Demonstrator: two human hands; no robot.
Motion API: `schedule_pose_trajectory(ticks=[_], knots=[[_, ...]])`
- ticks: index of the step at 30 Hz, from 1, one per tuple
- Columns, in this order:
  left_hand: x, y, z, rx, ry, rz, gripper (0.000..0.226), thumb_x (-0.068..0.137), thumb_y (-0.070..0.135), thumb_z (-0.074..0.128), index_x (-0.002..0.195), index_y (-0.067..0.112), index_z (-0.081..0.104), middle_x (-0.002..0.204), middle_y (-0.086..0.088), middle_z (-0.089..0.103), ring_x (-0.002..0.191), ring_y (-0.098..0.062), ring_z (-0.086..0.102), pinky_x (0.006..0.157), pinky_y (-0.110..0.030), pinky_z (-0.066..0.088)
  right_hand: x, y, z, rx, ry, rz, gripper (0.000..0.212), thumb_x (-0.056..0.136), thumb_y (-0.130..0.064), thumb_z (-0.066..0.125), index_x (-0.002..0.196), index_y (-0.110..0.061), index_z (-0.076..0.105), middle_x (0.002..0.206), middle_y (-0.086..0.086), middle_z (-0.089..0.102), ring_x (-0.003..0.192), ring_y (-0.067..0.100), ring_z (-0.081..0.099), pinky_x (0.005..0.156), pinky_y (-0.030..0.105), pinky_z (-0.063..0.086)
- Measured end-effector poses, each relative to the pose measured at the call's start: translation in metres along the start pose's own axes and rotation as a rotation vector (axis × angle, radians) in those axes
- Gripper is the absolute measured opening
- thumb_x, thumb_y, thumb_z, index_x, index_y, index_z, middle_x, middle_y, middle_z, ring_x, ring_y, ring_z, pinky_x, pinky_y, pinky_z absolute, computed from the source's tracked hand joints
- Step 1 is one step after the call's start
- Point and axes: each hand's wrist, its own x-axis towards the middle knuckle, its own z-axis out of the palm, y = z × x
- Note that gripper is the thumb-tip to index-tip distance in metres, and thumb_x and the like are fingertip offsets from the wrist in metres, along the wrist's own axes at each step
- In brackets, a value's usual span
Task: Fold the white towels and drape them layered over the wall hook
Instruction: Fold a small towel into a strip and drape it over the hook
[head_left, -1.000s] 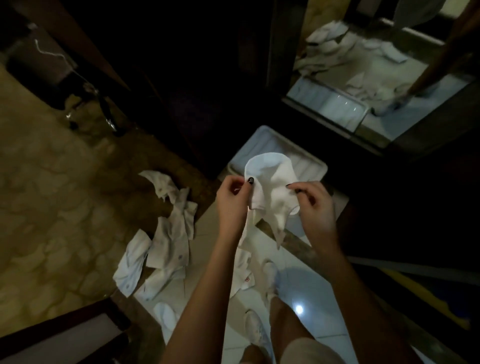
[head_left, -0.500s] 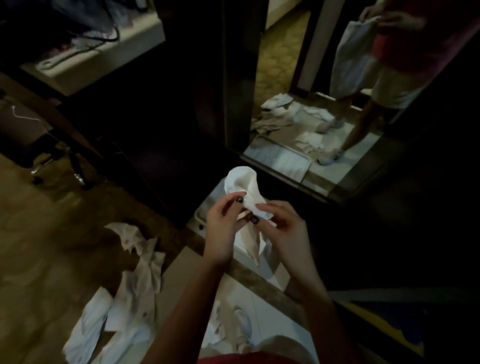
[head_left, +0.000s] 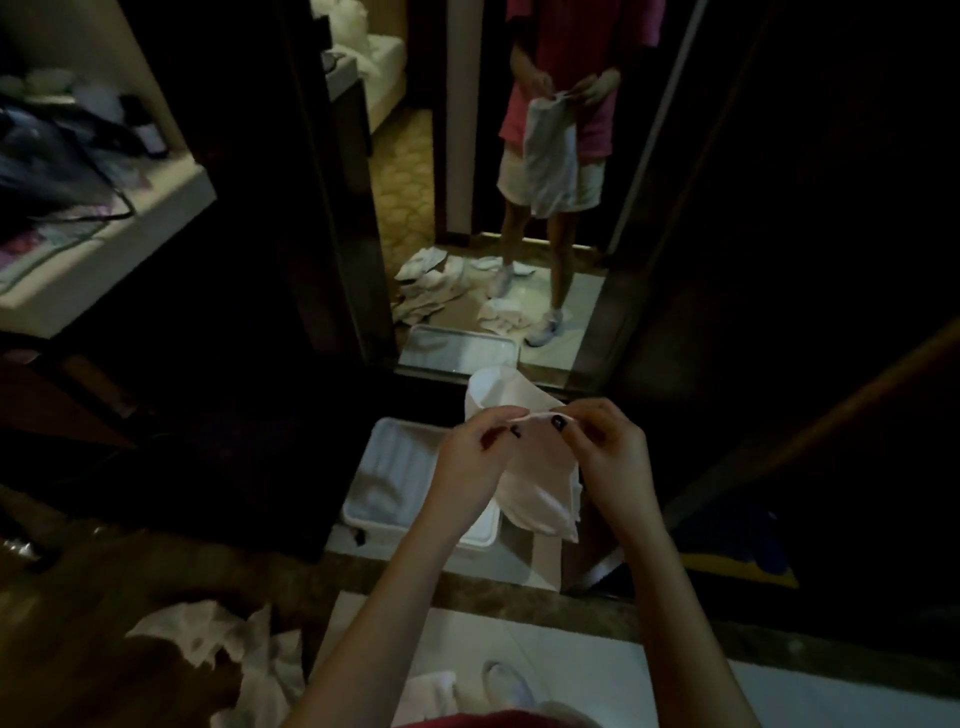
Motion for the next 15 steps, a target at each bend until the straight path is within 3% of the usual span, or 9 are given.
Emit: schedule_pose_trajectory(ticks=[3,7,9,12,15], knots=[[-0.008,0.000,-0.016,0.294,-0.102,0.099,0.018,0.093,0.016,0.061,0.100,0.031,0.069,0.089,0.014,0.068,0.087,0.001,0.061,0.070,-0.009,0.044,-0.024,-0.012,-0.001,-0.022,0.089,0.017,0.022,0.093,-0.005,0.062,0.089,-0.027,0.067,0.094,-0.008,0.066,0.088,-0.003,0.062,0.075,0.010,0.048],[-0.016,0.007,-0.033,0.410,-0.130,0.256,0.015,0.086,0.024,0.068,0.078,0.036,0.064,0.066,0.019,0.060,0.067,0.003,0.056,0.064,-0.022,0.045,-0.062,-0.025,-0.008,-0.040,0.201,0.052,0.014,0.094,-0.011,0.062,0.093,-0.024,0.067,0.090,-0.013,0.066,0.085,-0.006,0.062,0.069,0.009,0.049],[-0.019,0.013,-0.041,0.461,-0.209,0.346,0.017,0.085,0.026,0.070,0.075,0.037,0.062,0.071,0.014,0.059,0.069,0.000,0.055,0.065,-0.023,0.042,-0.081,-0.032,-0.015,-0.036,0.248,0.070,0.013,0.094,-0.012,0.062,0.093,-0.024,0.067,0.089,-0.012,0.067,0.084,-0.005,0.063,0.068,0.011,0.050],[-0.027,0.023,-0.048,0.501,-0.359,0.406,0.020,0.085,0.032,0.072,0.074,0.040,0.058,0.089,0.015,0.051,0.086,0.004,0.052,0.071,-0.009,0.038,-0.107,-0.043,-0.025,-0.031,0.293,0.089,0.013,0.094,-0.014,0.063,0.091,-0.025,0.068,0.089,-0.011,0.067,0.085,-0.002,0.064,0.069,0.013,0.050],[-0.036,0.029,-0.048,0.481,-0.483,0.410,0.020,0.083,0.032,0.075,0.074,0.027,0.057,0.100,0.018,0.051,0.094,0.009,0.050,0.079,-0.004,0.035,-0.131,-0.051,-0.034,-0.032,0.336,0.107,0.015,0.094,-0.016,0.064,0.087,-0.029,0.067,0.089,-0.010,0.068,0.086,0.001,0.064,0.072,0.016,0.053]])
